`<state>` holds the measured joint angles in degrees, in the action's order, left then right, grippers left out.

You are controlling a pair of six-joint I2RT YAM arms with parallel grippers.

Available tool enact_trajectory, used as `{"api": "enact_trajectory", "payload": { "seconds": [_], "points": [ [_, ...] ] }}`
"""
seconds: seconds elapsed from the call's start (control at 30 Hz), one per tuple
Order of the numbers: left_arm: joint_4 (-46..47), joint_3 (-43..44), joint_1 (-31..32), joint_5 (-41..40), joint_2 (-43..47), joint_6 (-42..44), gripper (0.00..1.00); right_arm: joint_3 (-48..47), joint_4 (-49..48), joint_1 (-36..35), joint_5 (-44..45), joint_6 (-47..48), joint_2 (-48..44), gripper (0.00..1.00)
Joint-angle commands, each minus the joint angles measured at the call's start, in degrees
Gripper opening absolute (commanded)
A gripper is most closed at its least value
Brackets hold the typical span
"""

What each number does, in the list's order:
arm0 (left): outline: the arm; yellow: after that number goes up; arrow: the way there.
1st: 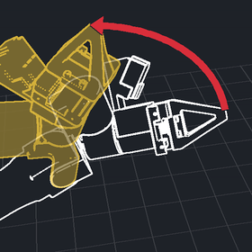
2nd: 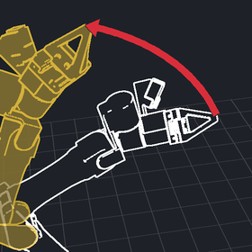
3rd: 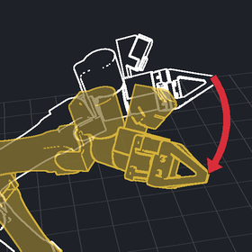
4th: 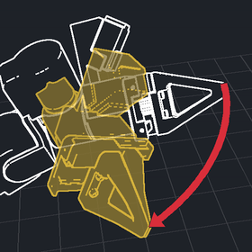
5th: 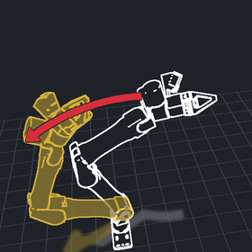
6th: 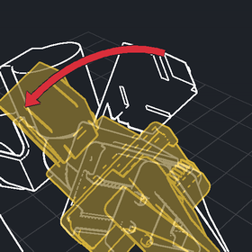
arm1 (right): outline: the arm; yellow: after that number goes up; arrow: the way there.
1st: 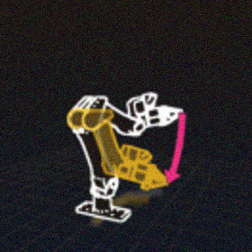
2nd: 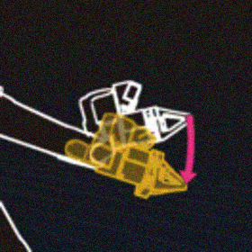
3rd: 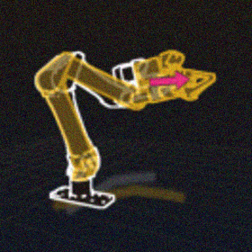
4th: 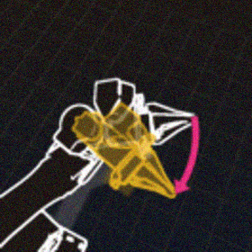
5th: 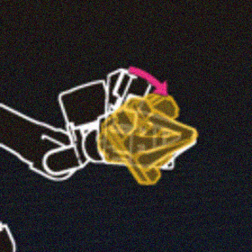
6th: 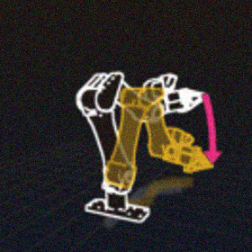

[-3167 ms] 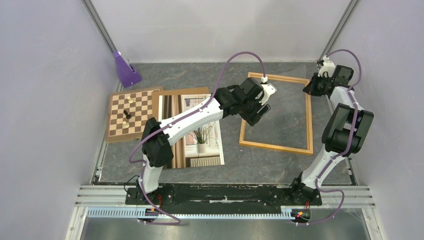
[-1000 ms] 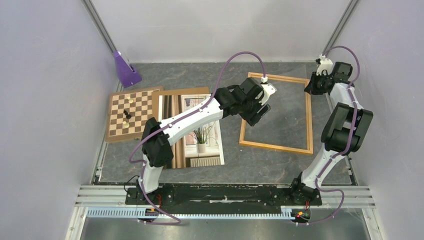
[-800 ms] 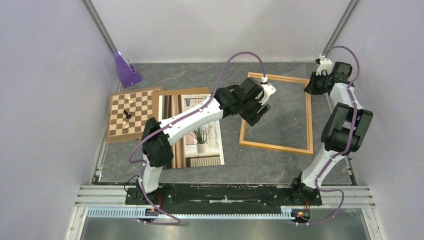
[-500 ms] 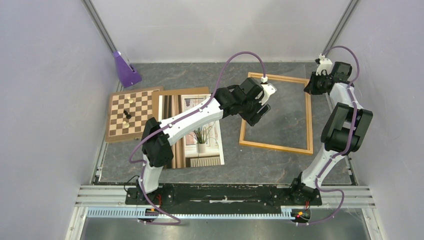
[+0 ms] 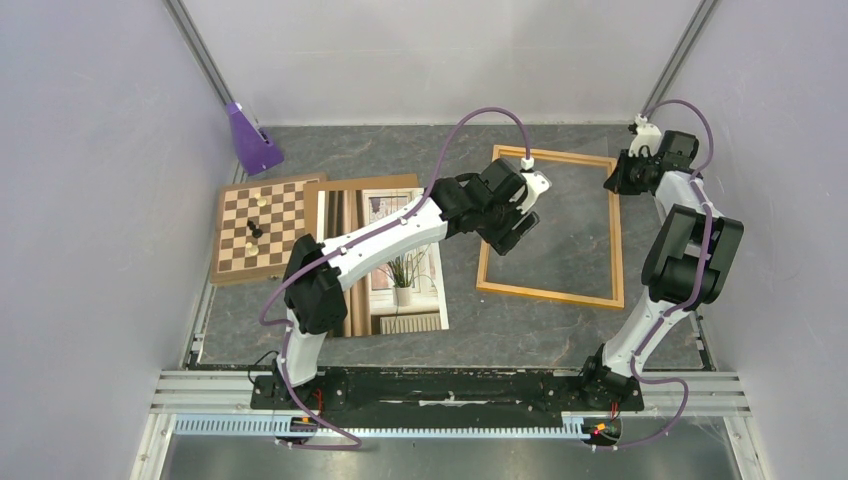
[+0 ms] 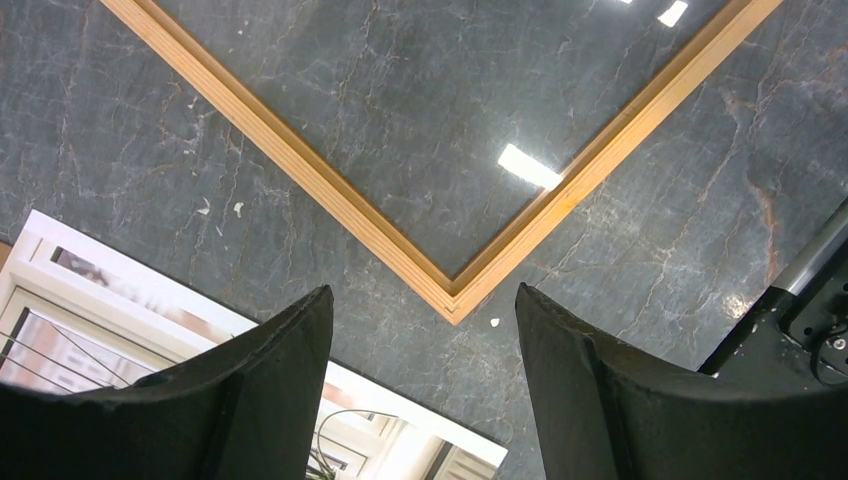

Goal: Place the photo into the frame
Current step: Place the photo frame item in the photo frame.

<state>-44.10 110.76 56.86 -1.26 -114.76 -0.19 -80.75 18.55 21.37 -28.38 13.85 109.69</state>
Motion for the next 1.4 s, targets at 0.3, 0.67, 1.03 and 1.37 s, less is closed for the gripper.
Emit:
{"api": "enact_trajectory", "payload": {
  "seconds": [0.3,0.67,1.03,1.37],
  "points": [
    [2.1,-0.7,-0.3,-0.4,-0.5,0.8,0.73,0.9,-2.7,-0.4,0.3,-0.5,-0.6,0.0],
    [2.7,-1.0,-0.8,-2.1,-0.3,0.8,0.73,0.9,-3.2,-0.4,0.6,-0.6,-0.4,0.0],
    [6.2,-0.9,-2.5,-2.4,-3.8,1.4,0.74,1.1,-3.6,-0.4,0.8,-0.6,-0.2,0.0],
    [9.7,0.3,-3.5,-6.1,-7.5,-2.9,0.74,2.8,-6.2,-0.4,1.3,-2.4,-0.5,0.0]
  ]
}}
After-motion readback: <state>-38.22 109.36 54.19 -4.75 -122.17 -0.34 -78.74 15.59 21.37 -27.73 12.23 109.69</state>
